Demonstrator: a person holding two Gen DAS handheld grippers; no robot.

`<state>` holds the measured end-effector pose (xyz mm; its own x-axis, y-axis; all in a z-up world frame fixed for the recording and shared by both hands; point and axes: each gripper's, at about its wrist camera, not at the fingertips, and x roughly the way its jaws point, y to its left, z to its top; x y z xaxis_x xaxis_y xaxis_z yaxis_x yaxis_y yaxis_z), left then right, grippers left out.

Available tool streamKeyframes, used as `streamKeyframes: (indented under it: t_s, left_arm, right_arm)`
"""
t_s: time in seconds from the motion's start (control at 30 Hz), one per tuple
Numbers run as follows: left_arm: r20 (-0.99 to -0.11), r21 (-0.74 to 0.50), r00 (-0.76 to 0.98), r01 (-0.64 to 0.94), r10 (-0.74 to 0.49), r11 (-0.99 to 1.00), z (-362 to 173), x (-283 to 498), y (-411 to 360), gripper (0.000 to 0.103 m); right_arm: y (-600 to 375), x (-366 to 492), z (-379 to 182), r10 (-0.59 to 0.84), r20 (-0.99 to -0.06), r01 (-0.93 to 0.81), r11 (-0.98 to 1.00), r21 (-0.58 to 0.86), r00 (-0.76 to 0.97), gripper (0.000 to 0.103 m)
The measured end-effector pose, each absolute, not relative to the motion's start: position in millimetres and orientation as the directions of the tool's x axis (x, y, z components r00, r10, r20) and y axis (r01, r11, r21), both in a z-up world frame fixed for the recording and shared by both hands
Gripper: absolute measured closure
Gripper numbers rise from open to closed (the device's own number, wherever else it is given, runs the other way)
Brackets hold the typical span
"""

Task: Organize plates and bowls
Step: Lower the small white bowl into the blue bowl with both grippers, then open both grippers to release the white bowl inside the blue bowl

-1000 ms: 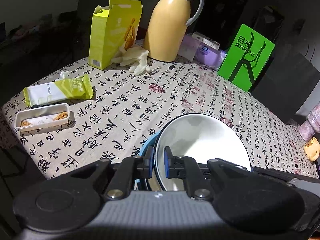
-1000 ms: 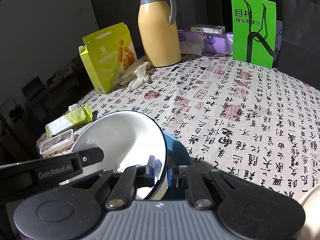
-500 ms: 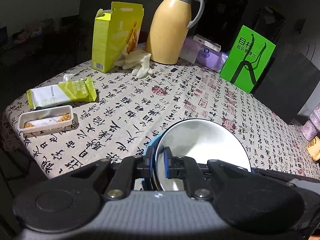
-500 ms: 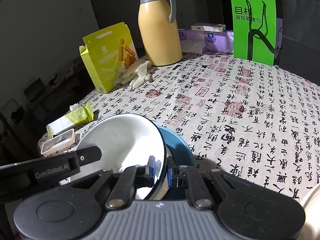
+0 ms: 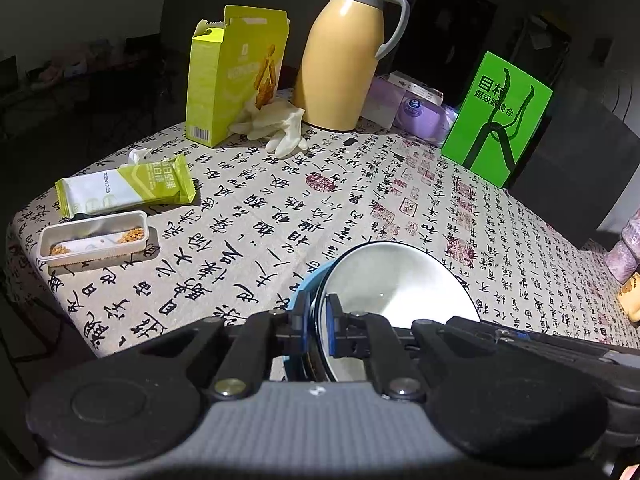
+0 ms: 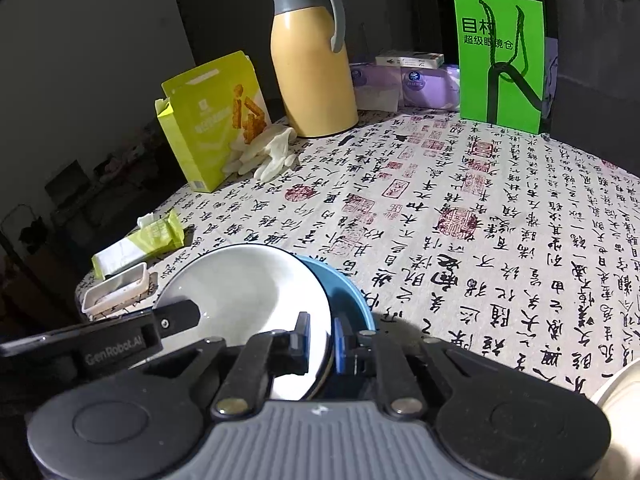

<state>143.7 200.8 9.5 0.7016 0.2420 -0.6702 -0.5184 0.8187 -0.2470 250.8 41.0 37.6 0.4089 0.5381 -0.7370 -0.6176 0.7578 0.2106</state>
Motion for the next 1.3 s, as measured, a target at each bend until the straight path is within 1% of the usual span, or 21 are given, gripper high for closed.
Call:
streamKeyframes:
  t_s: [0.13, 0.3, 0.4, 0.6, 0.67, 0.73, 0.77, 0.8, 0.83, 0.87, 0.93, 0.97, 1.0, 1.03, 1.07, 1.1, 1.13, 1.23, 1.3]
  left_arm:
    - [-0.671, -0.236, 0.7, -0.516, 0.246, 0.824, 10, 144, 200, 0.094]
    - [-0.676, -0.249, 0.702, -0.504, 0.224, 0.827, 10, 145, 203, 0.093]
    - [-0.676, -0.278, 0.709, -0.499, 0.201, 0.821, 12, 142, 207, 0.093]
    - [-0.672, -0.271, 0.712, -0.494, 0.205, 0.826, 14, 141, 205, 0.093]
    - [-0.669, -0.278, 0.715, -0.493, 0.202, 0.824, 15, 139, 205, 0.093]
    - [-0.657, -0.285, 0.727, -0.486, 0.2, 0.826, 18, 135, 205, 0.087]
    - [-0.649, -0.287, 0.733, -0.483, 0.203, 0.827, 20, 132, 205, 0.074]
    - [-0.637, -0.29, 0.743, -0.478, 0.206, 0.829, 23, 129, 204, 0.056]
    - [-0.622, -0.289, 0.754, -0.473, 0.212, 0.833, 26, 126, 203, 0.051]
    - [-0.605, -0.286, 0.766, -0.465, 0.218, 0.838, 29, 122, 201, 0.045]
    - [-0.573, -0.295, 0.791, -0.442, 0.214, 0.847, 34, 116, 199, 0.03]
    - [-0.555, -0.306, 0.806, -0.429, 0.207, 0.85, 36, 112, 198, 0.015]
    - [-0.534, -0.316, 0.821, -0.416, 0.202, 0.853, 37, 107, 198, 0.005]
    - [-0.516, -0.321, 0.833, -0.406, 0.202, 0.856, 38, 103, 197, 0.001]
    - [-0.496, -0.325, 0.845, -0.393, 0.199, 0.86, 39, 98, 196, 0.0]
    - [-0.482, -0.325, 0.854, -0.383, 0.197, 0.864, 39, 95, 195, 0.0]
    - [-0.469, -0.326, 0.862, -0.371, 0.193, 0.869, 39, 91, 194, 0.0]
    - [-0.425, -0.326, 0.888, -0.332, 0.177, 0.885, 37, 78, 191, 0.0]
    - [-0.4, -0.307, 0.896, -0.329, 0.192, 0.893, 35, 70, 187, 0.0]
  right_arm:
    - [41, 249, 38, 0.528, -0.736, -0.619, 0.762, 0.19, 0.424, 0.097]
    - [40, 249, 38, 0.527, -0.734, -0.613, 0.766, 0.192, 0.428, 0.098]
    - [38, 249, 40, 0.529, -0.73, -0.61, 0.768, 0.195, 0.433, 0.098]
    - [39, 248, 39, 0.527, -0.73, -0.617, 0.765, 0.184, 0.436, 0.098]
    - [38, 249, 40, 0.535, -0.731, -0.617, 0.762, 0.199, 0.425, 0.094]
    - [34, 249, 41, 0.548, -0.729, -0.615, 0.757, 0.222, 0.411, 0.089]
    - [32, 248, 42, 0.558, -0.721, -0.619, 0.751, 0.23, 0.411, 0.088]
    - [30, 247, 44, 0.568, -0.713, -0.623, 0.746, 0.235, 0.411, 0.085]
    - [27, 245, 47, 0.581, -0.702, -0.628, 0.739, 0.243, 0.412, 0.077]
    - [23, 242, 49, 0.593, -0.69, -0.633, 0.733, 0.249, 0.415, 0.071]
    - [16, 237, 55, 0.611, -0.664, -0.639, 0.726, 0.254, 0.43, 0.047]
    - [12, 235, 57, 0.621, -0.65, -0.642, 0.722, 0.258, 0.438, 0.043]
    - [7, 232, 58, 0.632, -0.636, -0.646, 0.717, 0.262, 0.443, 0.034]
    - [3, 230, 59, 0.64, -0.625, -0.649, 0.713, 0.265, 0.447, 0.023]
    - [-2, 227, 60, 0.645, -0.615, -0.652, 0.711, 0.265, 0.454, 0.016]
    - [-7, 224, 60, 0.649, -0.604, -0.653, 0.71, 0.262, 0.463, 0.007]
    - [-12, 221, 59, 0.652, -0.593, -0.655, 0.71, 0.259, 0.473, 0.001]
    - [-27, 211, 55, 0.658, -0.58, -0.653, 0.71, 0.264, 0.481, 0.0]
    - [-37, 205, 52, 0.667, -0.571, -0.653, 0.705, 0.277, 0.478, 0.0]
